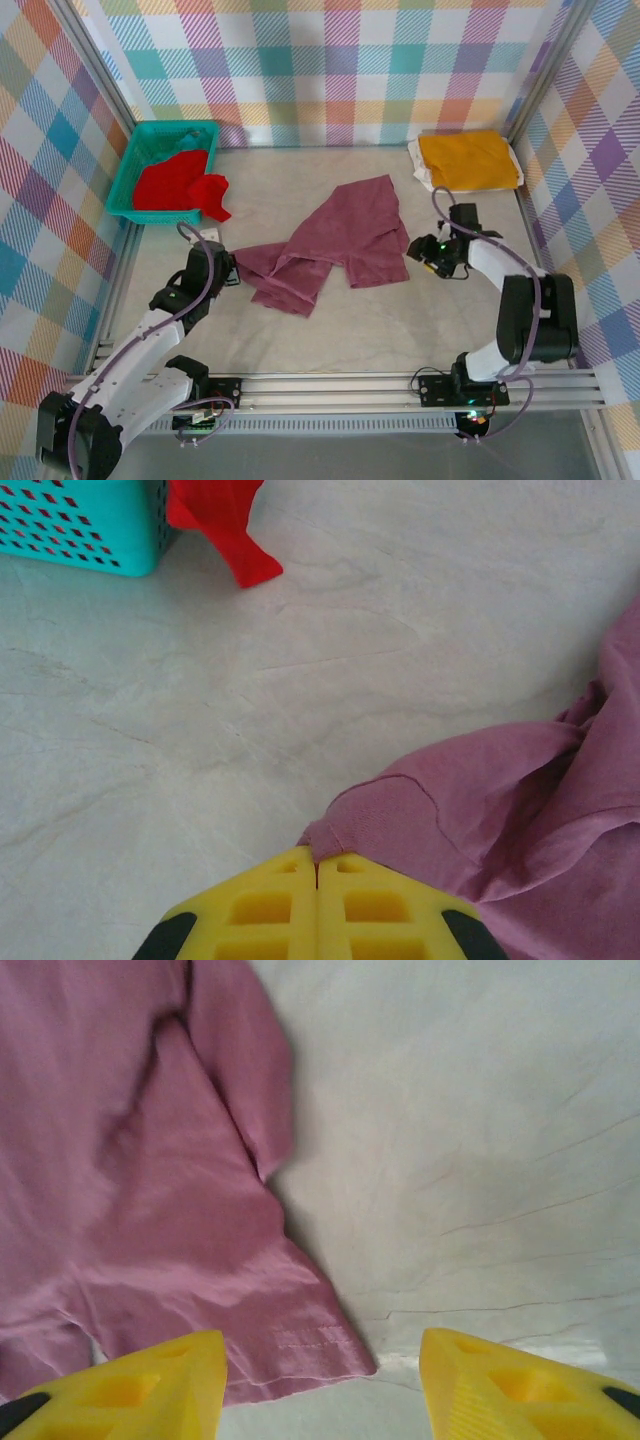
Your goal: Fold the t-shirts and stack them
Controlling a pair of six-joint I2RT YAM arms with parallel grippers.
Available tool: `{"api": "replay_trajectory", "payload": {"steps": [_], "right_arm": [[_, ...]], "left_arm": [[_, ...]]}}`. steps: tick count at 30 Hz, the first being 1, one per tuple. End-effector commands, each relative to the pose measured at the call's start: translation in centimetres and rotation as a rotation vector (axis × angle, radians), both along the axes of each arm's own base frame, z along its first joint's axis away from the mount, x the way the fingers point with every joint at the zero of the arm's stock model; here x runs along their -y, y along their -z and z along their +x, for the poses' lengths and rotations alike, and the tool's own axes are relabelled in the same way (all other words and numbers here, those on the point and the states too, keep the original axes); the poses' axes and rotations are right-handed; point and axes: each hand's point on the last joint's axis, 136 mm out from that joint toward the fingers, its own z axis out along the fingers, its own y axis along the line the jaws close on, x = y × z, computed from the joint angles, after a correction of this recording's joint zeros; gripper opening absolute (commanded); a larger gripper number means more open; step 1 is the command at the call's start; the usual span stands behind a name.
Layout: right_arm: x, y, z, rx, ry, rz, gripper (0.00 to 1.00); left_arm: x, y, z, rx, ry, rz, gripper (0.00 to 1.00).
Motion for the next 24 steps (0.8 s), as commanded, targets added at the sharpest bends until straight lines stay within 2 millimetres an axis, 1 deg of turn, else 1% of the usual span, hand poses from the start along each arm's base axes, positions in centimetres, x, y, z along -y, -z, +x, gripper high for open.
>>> {"api": "replay_trajectory", "payload": {"steps": [1, 3, 6, 8, 10, 11, 12, 14, 16, 17, 21, 23, 24], "right_arm": [[-2.0, 0.5, 1.0, 0.008, -0.102, 0.0, 0.57], [-3.3, 1.7, 0.6, -0.023, -0.15, -0.026, 0.59], [-5.2, 2.9, 0.1, -0.057, -0.18, 0.009, 0.58], [-6.1, 3.0, -0.1, -0.05, -0.182, 0.047, 0.5], [-6.6, 2.6, 0.1, -0.018, -0.174, 0.077, 0.36], [-6.7, 2.3, 0.2, -0.005, -0.174, 0.085, 0.32], [-6.7, 1.8, 0.4, 0.01, -0.176, 0.088, 0.27], [-6.9, 0.1, 0.7, 0.049, -0.181, 0.114, 0.19], [-6.8, -2.2, 1.1, 0.111, -0.166, 0.167, 0.08], [-6.6, -3.1, 1.2, 0.132, -0.152, 0.195, 0.05], [-6.0, -7.4, 1.3, 0.247, -0.144, 0.311, 0.03], [-5.8, -9.2, 0.8, 0.293, -0.146, 0.346, 0.0], [-5.7, -10.1, 0.5, 0.318, -0.146, 0.361, 0.0]], "left_arm": [[0.4, -0.2, 0.5, 0.026, 0.0, -0.046, 0.0], [0.5, 0.0, 0.4, 0.023, 0.005, -0.055, 0.0], [0.9, 0.4, 0.6, 0.023, 0.019, -0.066, 0.0], [1.1, 0.4, 0.8, 0.021, 0.023, -0.069, 0.0], [1.2, 0.5, 1.1, 0.008, 0.024, -0.066, 0.0], [1.3, 0.5, 1.1, 0.003, 0.024, -0.066, 0.0], [1.3, 0.5, 1.3, 0.001, 0.023, -0.065, 0.0], [1.4, 0.4, 1.4, 0.002, 0.025, -0.065, 0.0], [1.4, 0.0, 1.5, 0.008, 0.026, -0.067, 0.0], [1.4, -0.1, 1.6, 0.012, 0.026, -0.07, 0.0], [1.7, -0.9, 1.2, 0.041, 0.049, -0.09, 0.0], [1.5, -1.4, 0.6, 0.059, 0.051, -0.094, 0.0], [1.4, -1.7, 0.1, 0.069, 0.053, -0.098, 0.0]]}}
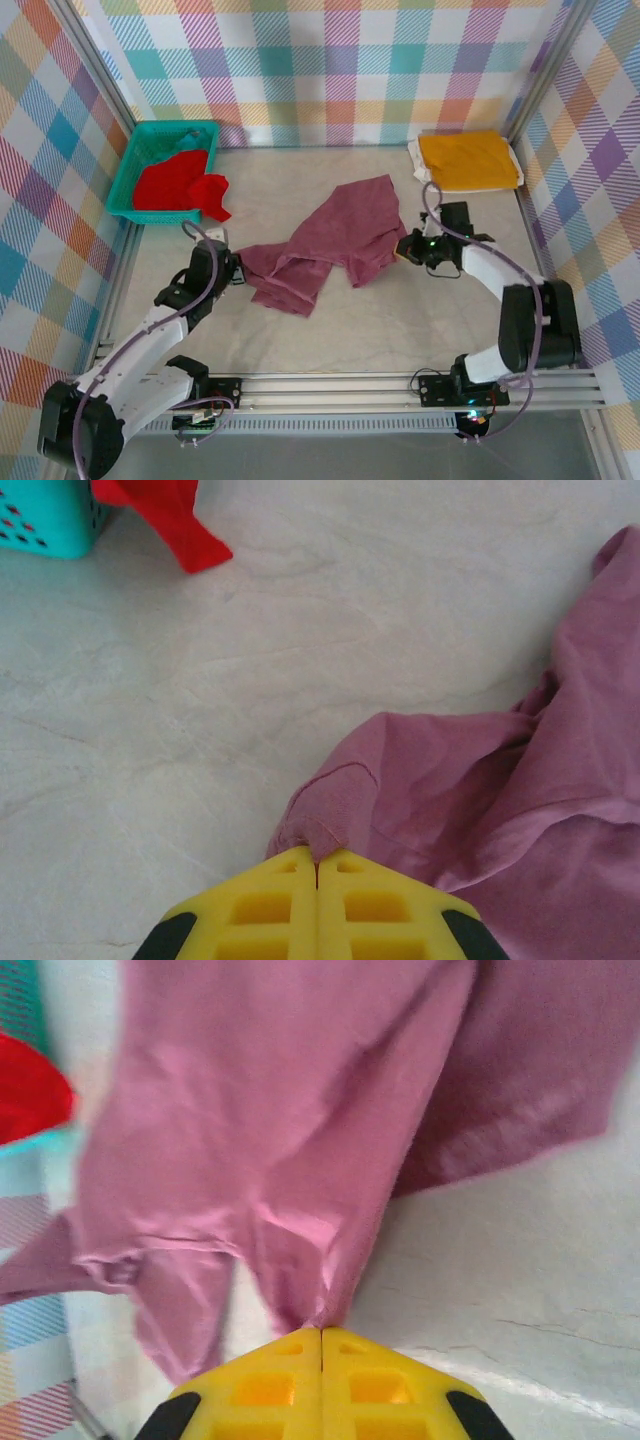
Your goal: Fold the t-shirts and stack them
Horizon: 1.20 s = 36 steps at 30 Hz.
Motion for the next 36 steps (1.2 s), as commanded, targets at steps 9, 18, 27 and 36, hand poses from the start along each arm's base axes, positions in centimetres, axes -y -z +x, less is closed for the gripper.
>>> {"api": "replay_trajectory", "payload": {"steps": [9, 18, 27, 36], "right_arm": [[-0.4, -11.1, -4.7, 0.3, -0.04, 0.148, 0.0], [0.5, -18.2, -6.8, 0.463, -0.015, 0.109, 0.0], [3.2, -27.7, -9.9, 0.705, 0.102, -0.007, 0.0], [7.3, -36.8, -14.5, 0.937, 0.282, -0.175, 0.0]], "left_arm": [[-1.4, -5.9, -5.4, 0.231, 0.05, -0.082, 0.0], [-1.5, -11.5, -5.5, 0.302, 0.054, -0.095, 0.0], [-2.1, -18.8, -6.0, 0.426, 0.059, -0.069, 0.0], [-1.3, -29.6, -8.6, 0.6, 0.18, -0.058, 0.0]]}}
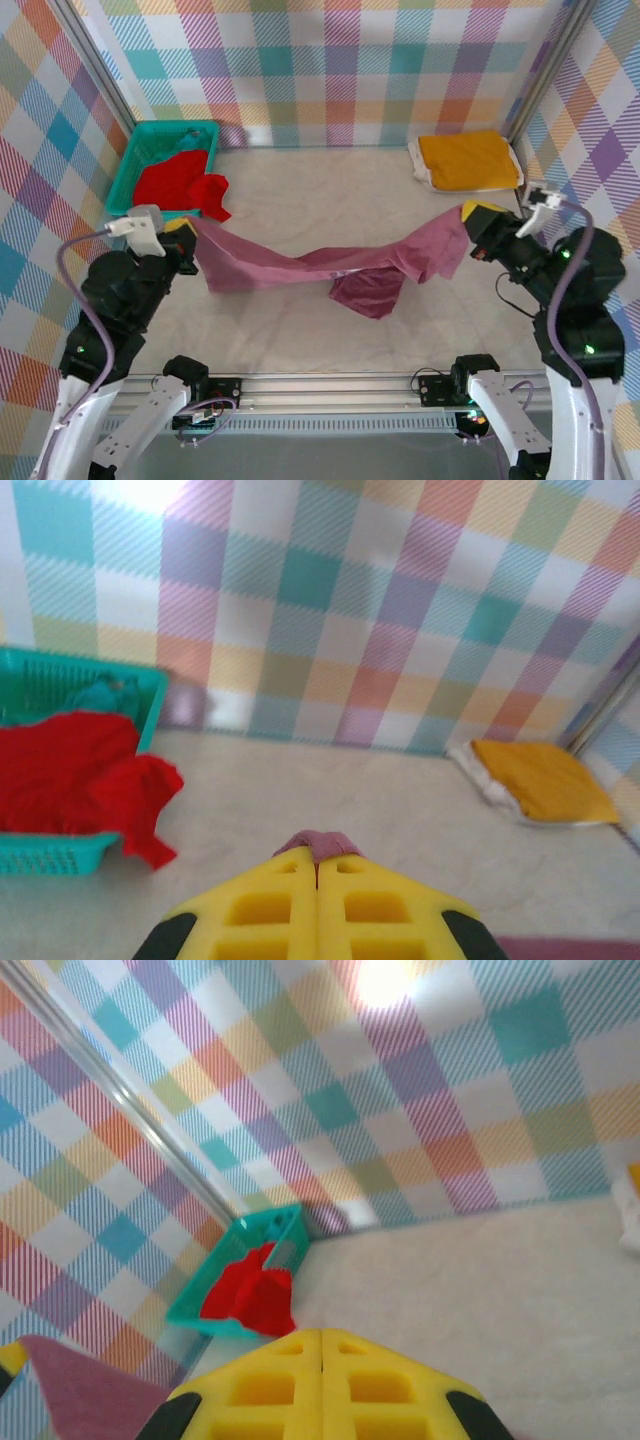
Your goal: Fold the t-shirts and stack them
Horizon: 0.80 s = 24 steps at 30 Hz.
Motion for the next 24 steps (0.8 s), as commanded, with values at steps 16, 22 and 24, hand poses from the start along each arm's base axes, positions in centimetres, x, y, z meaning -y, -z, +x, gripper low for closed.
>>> {"api": "replay_trajectory", "payload": {"steps": [16, 22, 24], "right_arm": [[0.6, 0.2, 11.0, -0.134, 0.089, -0.028, 0.0], [-5.6, 15.5, 11.9, -0.438, -0.193, 0.073, 0.13], [-7.7, 19.6, 10.7, -0.503, -0.265, 0.007, 0.21]], "left_arm": [[3.8, -4.7, 10.3, -0.087, 0.033, 0.208, 0.0], [4.6, 2.0, 12.2, -0.169, 0.038, 0.215, 0.0], [4.2, 4.3, 12.9, -0.218, 0.008, 0.241, 0.0]]}}
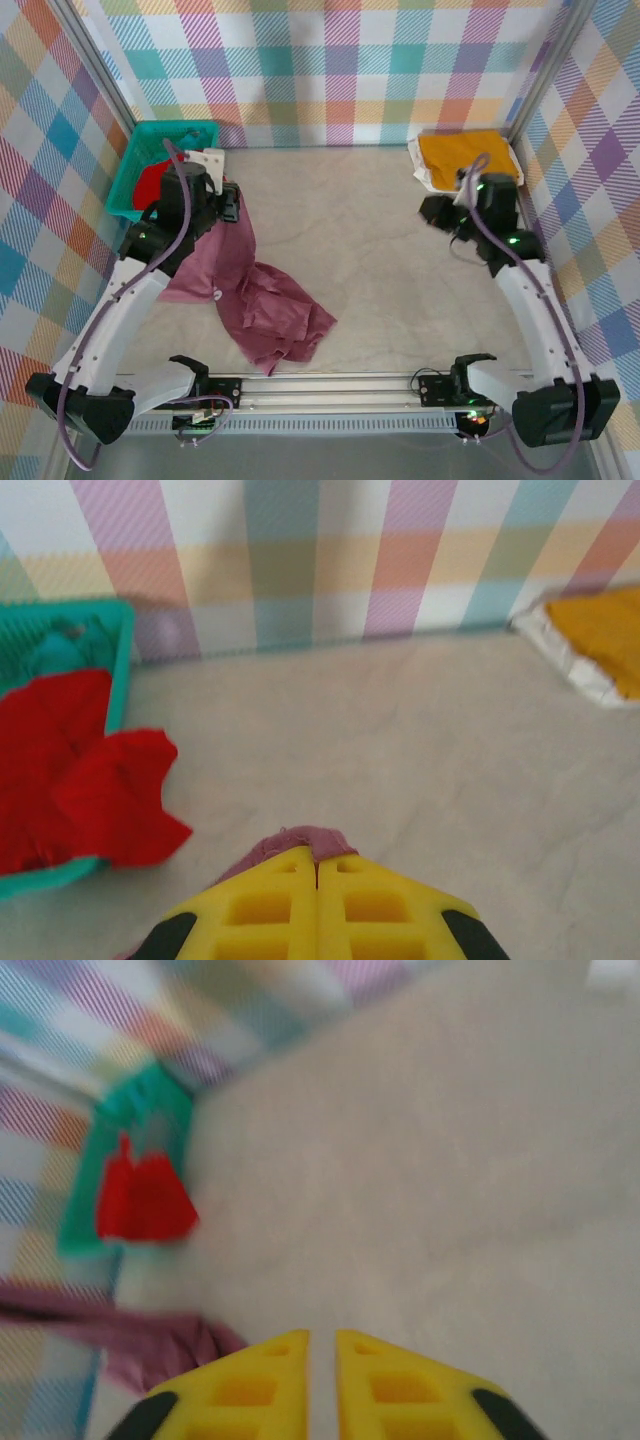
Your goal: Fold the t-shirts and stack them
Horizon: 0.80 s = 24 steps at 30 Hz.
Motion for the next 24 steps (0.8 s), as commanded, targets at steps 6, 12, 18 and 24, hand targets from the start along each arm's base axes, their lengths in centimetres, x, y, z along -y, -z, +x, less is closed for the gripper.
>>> {"api": "replay_trajectory", "payload": {"steps": [6, 12, 18, 24], "right_arm": [[-12.9, 7.7, -9.0, -0.033, -0.627, -0.084, 0.33], [-20.1, 16.0, -16.2, -0.18, -1.024, -0.238, 0.42], [-23.9, 17.3, -19.4, -0.326, -1.124, -0.11, 0.5], [-25.6, 17.6, -18.7, -0.466, -1.012, -0.048, 0.52]], "left_arm": [[-4.5, 4.6, 1.0, 0.003, -0.239, 0.019, 0.0], [-6.9, 8.0, -0.6, -0.023, -0.34, -0.03, 0.0], [-7.5, 10.5, -2.2, -0.075, -0.358, -0.03, 0.0], [-7.3, 11.7, -3.1, -0.098, -0.341, -0.045, 0.0]]}}
